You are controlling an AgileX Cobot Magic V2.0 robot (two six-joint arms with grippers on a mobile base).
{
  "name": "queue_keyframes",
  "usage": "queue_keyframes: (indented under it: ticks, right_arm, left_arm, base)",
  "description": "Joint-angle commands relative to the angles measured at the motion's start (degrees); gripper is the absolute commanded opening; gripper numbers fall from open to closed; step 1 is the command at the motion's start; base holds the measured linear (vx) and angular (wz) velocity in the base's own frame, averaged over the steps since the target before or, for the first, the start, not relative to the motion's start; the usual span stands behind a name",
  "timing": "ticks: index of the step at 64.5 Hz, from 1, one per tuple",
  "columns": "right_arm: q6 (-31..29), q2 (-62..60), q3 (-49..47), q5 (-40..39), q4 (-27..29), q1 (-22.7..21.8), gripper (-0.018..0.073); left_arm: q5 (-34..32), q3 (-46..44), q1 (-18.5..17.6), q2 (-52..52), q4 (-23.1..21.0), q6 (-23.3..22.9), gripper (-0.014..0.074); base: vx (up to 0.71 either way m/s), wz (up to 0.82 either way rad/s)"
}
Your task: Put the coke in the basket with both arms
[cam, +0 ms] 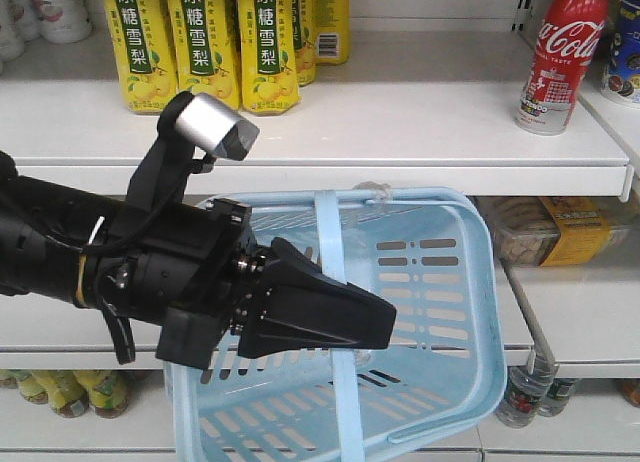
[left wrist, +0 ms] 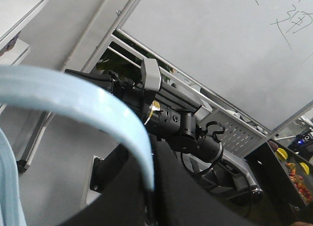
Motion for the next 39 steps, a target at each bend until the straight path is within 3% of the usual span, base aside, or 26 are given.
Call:
queue_keyframes:
  ticks: [1, 39]
  right_arm:
    - [-0.4, -1.0, 0.6, -4.1, -0.6, -0.3, -0.0004]
    - [-0.4, -1.0, 0.6, -4.1, -0.6, -0.3, -0.0004]
  left_arm:
    - [-10.1, -1.5, -0.1, -2.2, -5.2, 0.3, -0.0006]
    - [-10.1, -1.5, -0.1, -2.2, -5.2, 0.3, -0.0006]
  base:
    - [0.03, -0.01]
    - [0.03, -0.02]
